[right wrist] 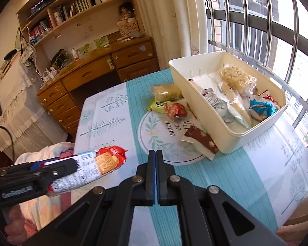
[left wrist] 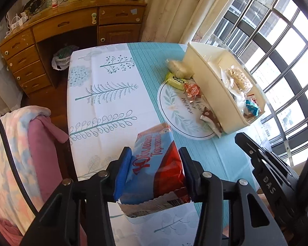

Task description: Organize snacks

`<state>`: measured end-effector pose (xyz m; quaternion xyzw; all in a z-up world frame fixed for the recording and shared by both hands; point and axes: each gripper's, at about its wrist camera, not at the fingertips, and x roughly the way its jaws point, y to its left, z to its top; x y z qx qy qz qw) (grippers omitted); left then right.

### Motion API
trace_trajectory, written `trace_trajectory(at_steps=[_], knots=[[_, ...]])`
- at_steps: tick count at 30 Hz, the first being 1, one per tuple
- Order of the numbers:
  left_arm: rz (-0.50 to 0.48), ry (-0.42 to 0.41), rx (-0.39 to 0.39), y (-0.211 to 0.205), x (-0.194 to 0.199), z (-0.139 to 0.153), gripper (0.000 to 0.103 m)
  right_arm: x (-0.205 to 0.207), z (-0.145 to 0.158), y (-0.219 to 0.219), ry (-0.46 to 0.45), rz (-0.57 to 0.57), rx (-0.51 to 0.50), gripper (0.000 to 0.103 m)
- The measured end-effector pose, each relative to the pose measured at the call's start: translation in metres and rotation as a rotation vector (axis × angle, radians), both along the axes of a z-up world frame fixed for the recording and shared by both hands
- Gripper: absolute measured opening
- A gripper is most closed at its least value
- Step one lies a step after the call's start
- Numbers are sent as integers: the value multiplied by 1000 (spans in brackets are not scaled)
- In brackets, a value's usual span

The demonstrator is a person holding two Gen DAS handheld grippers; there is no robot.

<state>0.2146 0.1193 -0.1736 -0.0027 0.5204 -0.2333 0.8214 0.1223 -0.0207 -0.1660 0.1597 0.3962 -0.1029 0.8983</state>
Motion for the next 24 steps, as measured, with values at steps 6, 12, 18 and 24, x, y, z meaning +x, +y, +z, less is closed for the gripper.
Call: trace_trajectory(at_steps=[6, 12, 18, 24], knots=[[7, -4, -11, 0, -9, 10, 11, 18, -17, -38, 89, -87, 133, 1], [12, 32, -7, 1, -6, 7, 11, 37, -47, -70, 169, -209, 254, 47], [-15, 125, 74, 5, -4, -17, 26, 49, -80, -88, 261, -332, 298, 66], [-103, 210, 142, 4, -17, -43, 65, 63, -106, -93, 301, -394, 279, 71]])
